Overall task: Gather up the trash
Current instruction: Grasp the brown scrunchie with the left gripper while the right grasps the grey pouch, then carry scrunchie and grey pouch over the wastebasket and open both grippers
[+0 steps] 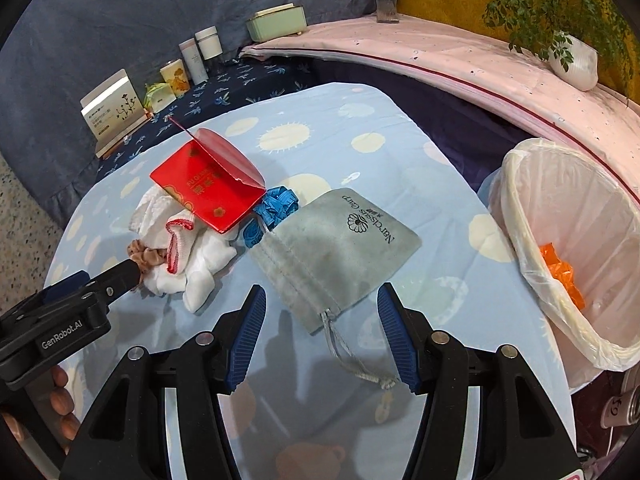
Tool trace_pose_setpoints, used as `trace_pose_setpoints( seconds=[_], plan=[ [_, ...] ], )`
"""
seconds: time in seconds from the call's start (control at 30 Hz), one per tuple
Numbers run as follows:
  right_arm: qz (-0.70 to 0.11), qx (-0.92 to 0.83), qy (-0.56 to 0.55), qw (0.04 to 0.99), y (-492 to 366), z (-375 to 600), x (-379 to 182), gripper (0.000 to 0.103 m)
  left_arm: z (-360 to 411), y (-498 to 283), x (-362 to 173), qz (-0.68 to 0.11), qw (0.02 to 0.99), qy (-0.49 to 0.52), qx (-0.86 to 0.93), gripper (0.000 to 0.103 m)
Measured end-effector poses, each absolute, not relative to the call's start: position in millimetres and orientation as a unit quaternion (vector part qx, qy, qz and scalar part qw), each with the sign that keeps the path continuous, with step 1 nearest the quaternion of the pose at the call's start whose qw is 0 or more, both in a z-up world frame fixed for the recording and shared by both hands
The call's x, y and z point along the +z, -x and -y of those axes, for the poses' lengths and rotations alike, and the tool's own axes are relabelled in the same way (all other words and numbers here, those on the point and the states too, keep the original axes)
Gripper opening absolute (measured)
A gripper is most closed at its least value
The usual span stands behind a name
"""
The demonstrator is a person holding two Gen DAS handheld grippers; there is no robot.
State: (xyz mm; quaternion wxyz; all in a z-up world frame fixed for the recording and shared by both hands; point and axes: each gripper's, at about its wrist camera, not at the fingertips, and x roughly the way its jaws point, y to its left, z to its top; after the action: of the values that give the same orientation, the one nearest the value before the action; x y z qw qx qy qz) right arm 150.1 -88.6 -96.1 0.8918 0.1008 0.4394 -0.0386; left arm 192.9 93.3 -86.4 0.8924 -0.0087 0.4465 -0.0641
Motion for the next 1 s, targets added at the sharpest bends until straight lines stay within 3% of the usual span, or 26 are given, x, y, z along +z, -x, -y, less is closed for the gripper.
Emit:
trace_pose_setpoints(
  seconds=[0.07, 0.2, 0.3, 0.37, 0.47, 1.0],
  plan=[
    [-0.444, -0.041, -0.099, 0.890, -155, 88, -100, 0.057, -90, -198, -91, -0.454, 0.888, 0.006, -0.074, 0.071],
    [-0.452, -0.043, -0.099, 0.885, -161, 89, -110, 0.057, -90, -205, -102, -0.475, 0.874, 0.025, -0.096, 0.037],
    [-0.455, -0.049, -0.094, 0.884, -161, 90, -115, 0.044, -90, -203, -101, -0.472, 0.875, 0.029, -0.103, 0.019],
    [-0.456, -0.049, -0.088, 0.884, -160, 90, -116, 0.026, -90, -201, -99, -0.469, 0.876, 0.029, -0.104, 0.017],
    [-0.460, -0.047, -0.094, 0.882, -160, 92, -115, 0.012, -89, -196, -95, -0.465, 0.879, 0.030, -0.101, 0.013],
    [-0.395, -0.043, -0.116, 0.910, -117, 102, -48, 0.008, -84, -151, -41, -0.418, 0.901, 0.049, -0.102, 0.011]
  ],
)
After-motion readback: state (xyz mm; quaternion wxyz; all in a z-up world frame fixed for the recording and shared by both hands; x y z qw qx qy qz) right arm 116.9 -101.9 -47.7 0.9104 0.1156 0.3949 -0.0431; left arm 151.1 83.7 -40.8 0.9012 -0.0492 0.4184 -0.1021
